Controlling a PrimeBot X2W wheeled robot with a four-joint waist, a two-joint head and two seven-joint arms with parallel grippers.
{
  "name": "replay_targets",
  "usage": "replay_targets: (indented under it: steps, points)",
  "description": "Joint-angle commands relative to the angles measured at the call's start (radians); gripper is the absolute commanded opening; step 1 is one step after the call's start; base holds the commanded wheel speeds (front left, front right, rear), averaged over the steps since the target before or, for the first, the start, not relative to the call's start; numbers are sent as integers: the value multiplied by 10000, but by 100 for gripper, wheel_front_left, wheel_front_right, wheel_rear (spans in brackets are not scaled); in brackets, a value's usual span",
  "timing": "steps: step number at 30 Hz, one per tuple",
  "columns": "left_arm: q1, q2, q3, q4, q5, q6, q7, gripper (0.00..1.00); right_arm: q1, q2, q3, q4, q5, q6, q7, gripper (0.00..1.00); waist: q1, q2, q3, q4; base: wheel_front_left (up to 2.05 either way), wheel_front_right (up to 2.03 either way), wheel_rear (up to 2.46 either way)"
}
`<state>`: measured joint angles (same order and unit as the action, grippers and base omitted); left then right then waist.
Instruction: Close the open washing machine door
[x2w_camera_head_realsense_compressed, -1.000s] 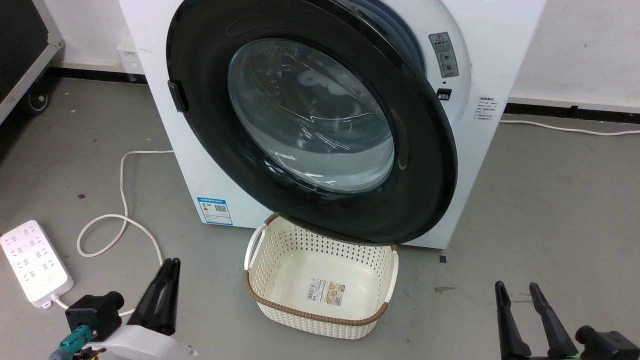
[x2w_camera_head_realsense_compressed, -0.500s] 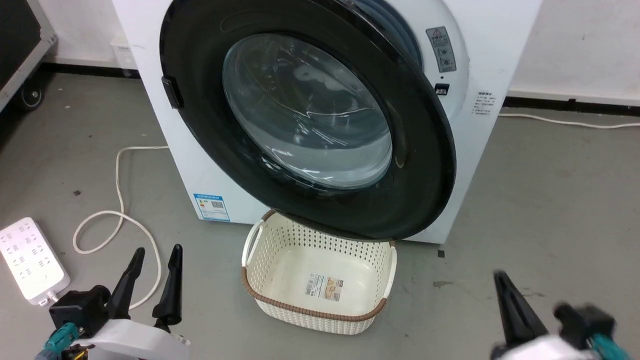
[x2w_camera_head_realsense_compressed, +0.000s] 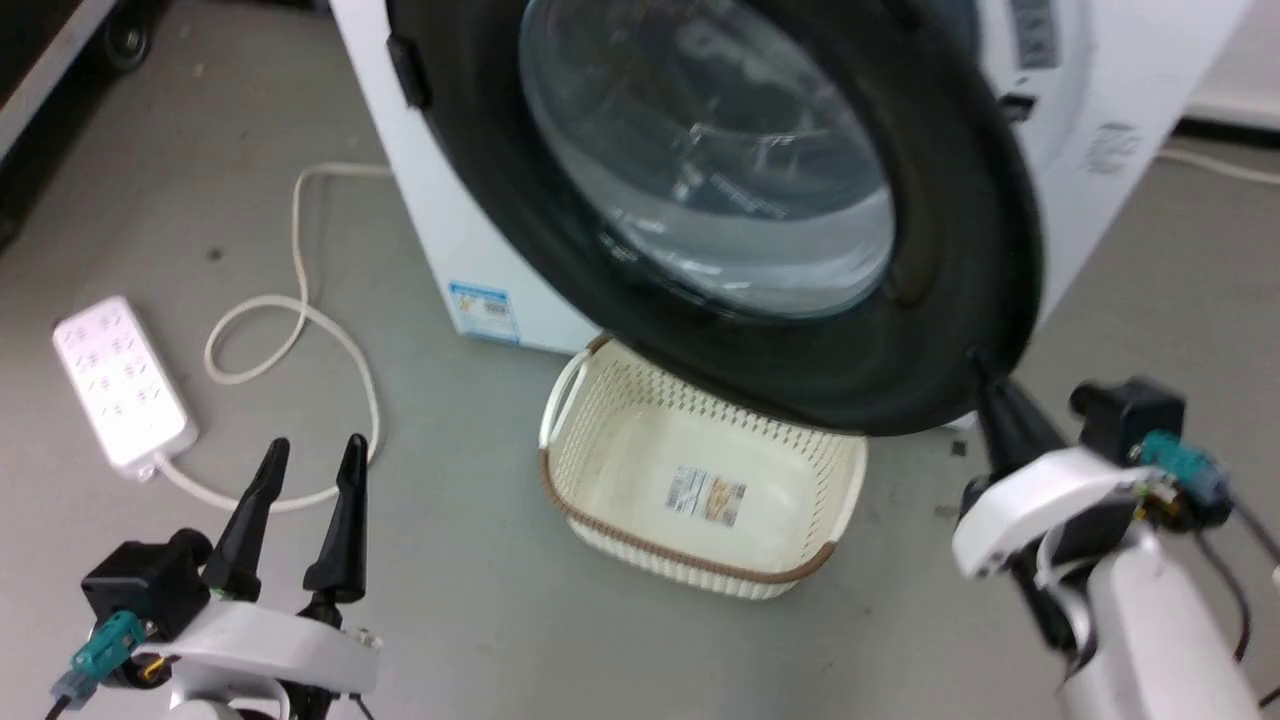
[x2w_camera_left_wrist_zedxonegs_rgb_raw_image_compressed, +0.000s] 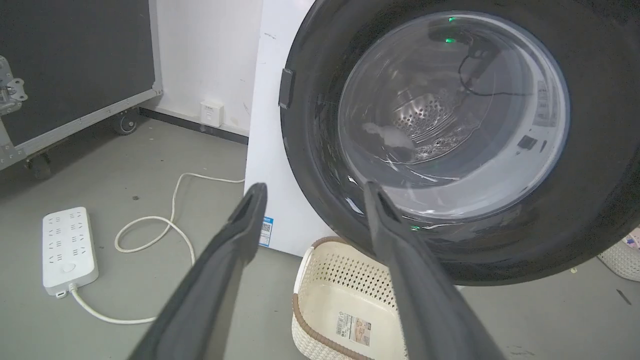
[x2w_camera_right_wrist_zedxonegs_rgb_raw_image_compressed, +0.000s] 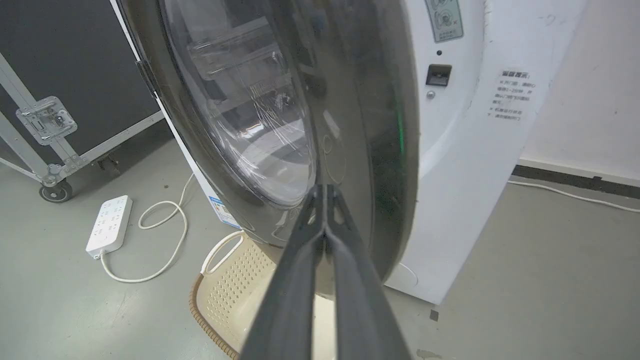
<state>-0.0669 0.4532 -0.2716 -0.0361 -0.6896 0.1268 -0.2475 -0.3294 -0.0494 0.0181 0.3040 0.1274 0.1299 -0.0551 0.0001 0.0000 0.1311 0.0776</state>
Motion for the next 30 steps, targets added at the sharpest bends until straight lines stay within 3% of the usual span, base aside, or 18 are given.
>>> replay_targets:
  steps: [1,18,30]
  points:
    - [-224,-64,44,16,-28,-120,-71,100,-468,-8,-329,284,-205,8,-61,0,-1,0,453,365,0,0,0]
    - [-1275,-271,46,383,155,-770,-123,100,-3472,-8,-3236,1013,-2057,8,71,0,-1,0,1939,913,0,0,0]
    - [-1635,-357,273,531,186,-1050,-136,100,-5104,-8,-4243,1113,-2997,8,307,0,-1,0,2693,1022,0,0,0]
